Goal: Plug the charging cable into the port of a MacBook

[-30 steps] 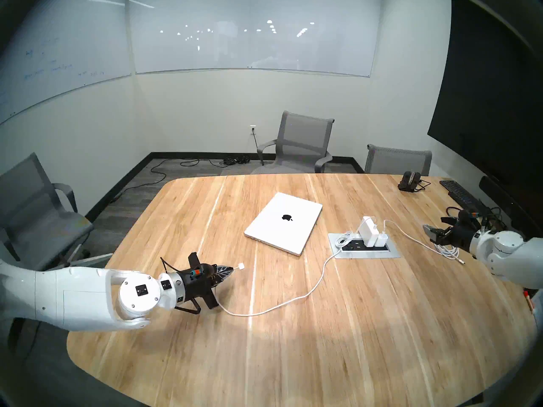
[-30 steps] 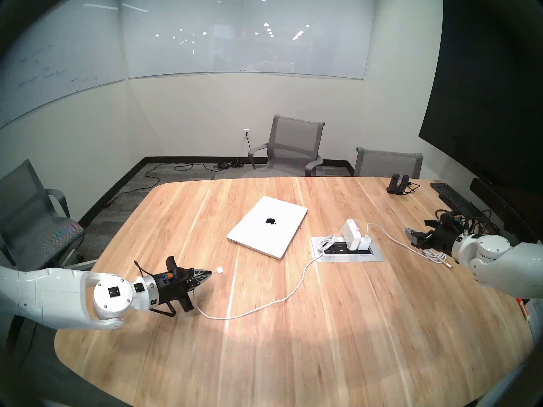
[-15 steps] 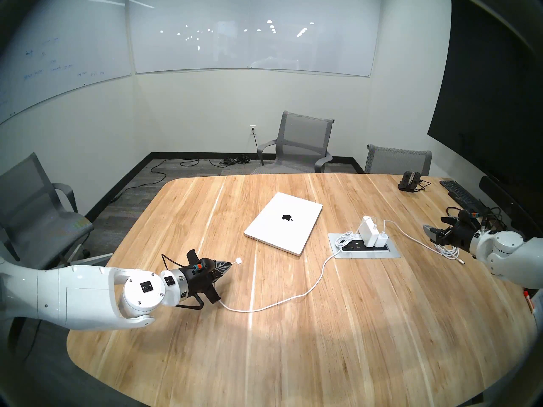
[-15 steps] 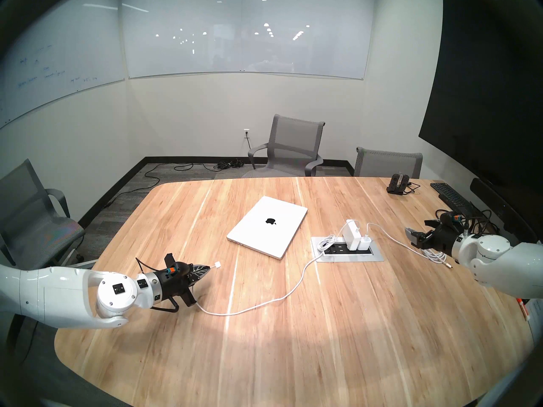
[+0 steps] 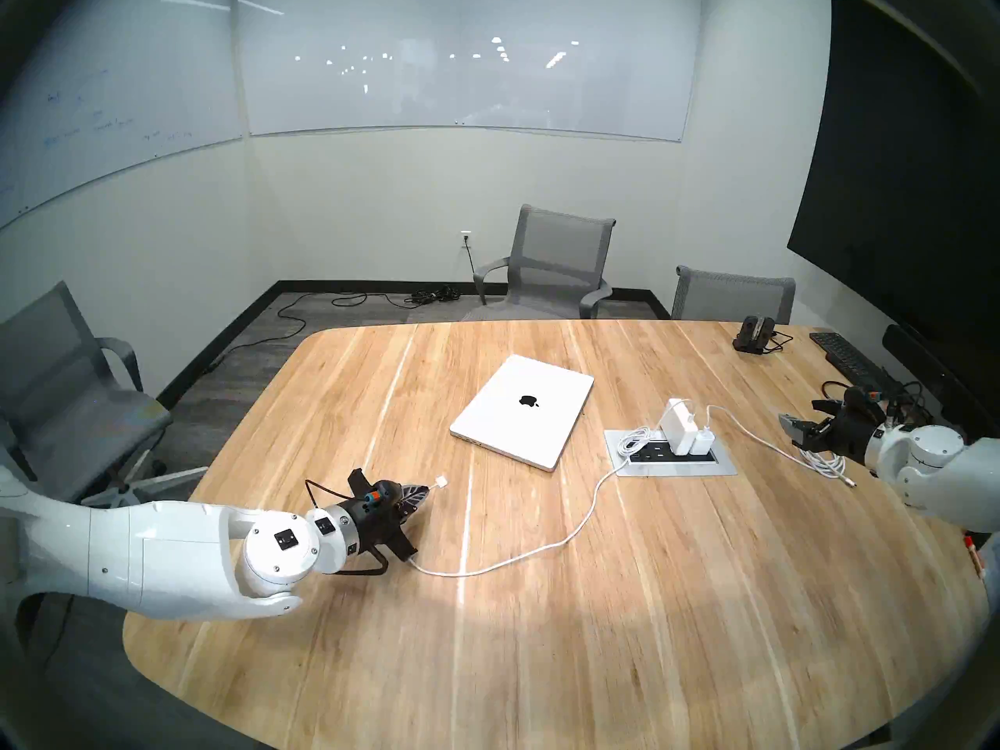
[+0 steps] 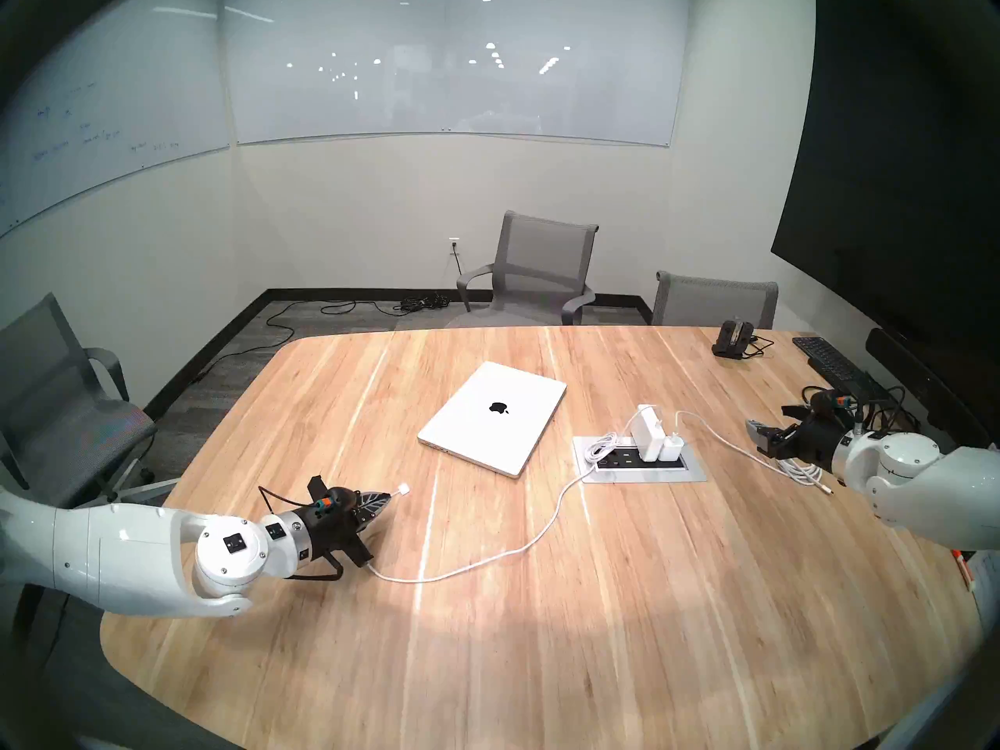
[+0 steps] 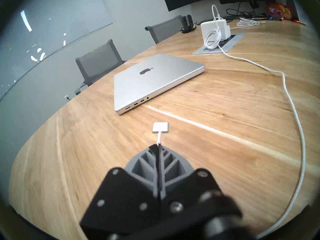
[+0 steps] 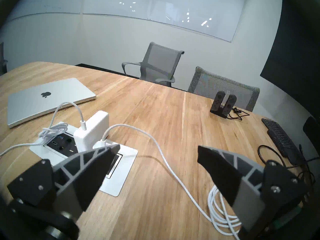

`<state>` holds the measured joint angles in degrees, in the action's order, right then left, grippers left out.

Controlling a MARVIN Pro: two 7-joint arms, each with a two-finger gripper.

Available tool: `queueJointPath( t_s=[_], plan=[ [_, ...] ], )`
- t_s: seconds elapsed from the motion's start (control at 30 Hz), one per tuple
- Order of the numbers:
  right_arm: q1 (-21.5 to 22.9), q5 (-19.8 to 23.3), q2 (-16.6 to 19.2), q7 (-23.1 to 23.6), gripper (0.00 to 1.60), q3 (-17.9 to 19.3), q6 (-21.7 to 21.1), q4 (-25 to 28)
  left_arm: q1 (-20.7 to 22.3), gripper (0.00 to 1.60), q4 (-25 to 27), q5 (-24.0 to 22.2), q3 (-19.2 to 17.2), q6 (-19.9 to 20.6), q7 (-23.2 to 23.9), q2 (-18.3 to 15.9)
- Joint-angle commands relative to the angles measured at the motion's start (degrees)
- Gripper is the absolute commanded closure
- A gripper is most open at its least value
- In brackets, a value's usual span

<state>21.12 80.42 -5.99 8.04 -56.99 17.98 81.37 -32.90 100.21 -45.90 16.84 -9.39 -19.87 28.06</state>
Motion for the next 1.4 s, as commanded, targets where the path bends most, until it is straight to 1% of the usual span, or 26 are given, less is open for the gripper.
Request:
queueJointPath(
  t_s=[0.0, 0.27, 0.5, 0.77, 1.17, 1.23, 1.27, 1.37],
  plan=[
    [0.81, -0.14, 0.13, 0.13, 0.00, 0.54, 0.34, 0.12, 0.46, 1.60, -0.56, -0.92, -1.53, -0.62, -1.59, 2.87],
    [0.83, -0.14, 0.13, 0.14, 0.00, 0.52, 0.34, 0.12, 0.23, 1.60, -2.85, -2.51, -2.06, -1.09, -2.08, 4.92],
    [0.87, -0.14, 0.13, 0.14, 0.00, 0.48, 0.35, 0.12, -0.62, 1.60, -5.04, -4.66, -2.21, -2.52, -2.04, 6.55],
    [0.85, -0.14, 0.13, 0.14, 0.00, 0.50, 0.35, 0.12, -1.08, 1.60, -7.03, -6.02, -2.45, -3.50, -2.90, 8.67],
    [0.86, -0.14, 0.13, 0.14, 0.00, 0.50, 0.35, 0.12, -1.69, 1.60, -9.08, -7.98, -2.83, -4.01, -4.30, 11.65],
    [0.87, -0.14, 0.13, 0.14, 0.00, 0.48, 0.35, 0.12, -1.76, 1.60, -9.40, -8.38, -2.85, -4.08, -4.28, 11.96],
    [0.86, -0.14, 0.13, 0.14, 0.00, 0.49, 0.35, 0.12, -2.08, 1.60, -9.55, -9.19, -3.13, -4.81, -4.23, 12.06],
    [0.88, -0.14, 0.13, 0.14, 0.00, 0.47, 0.35, 0.12, -1.97, 1.60, -9.64, -9.52, -3.07, -4.47, -4.31, 12.26]
  ],
)
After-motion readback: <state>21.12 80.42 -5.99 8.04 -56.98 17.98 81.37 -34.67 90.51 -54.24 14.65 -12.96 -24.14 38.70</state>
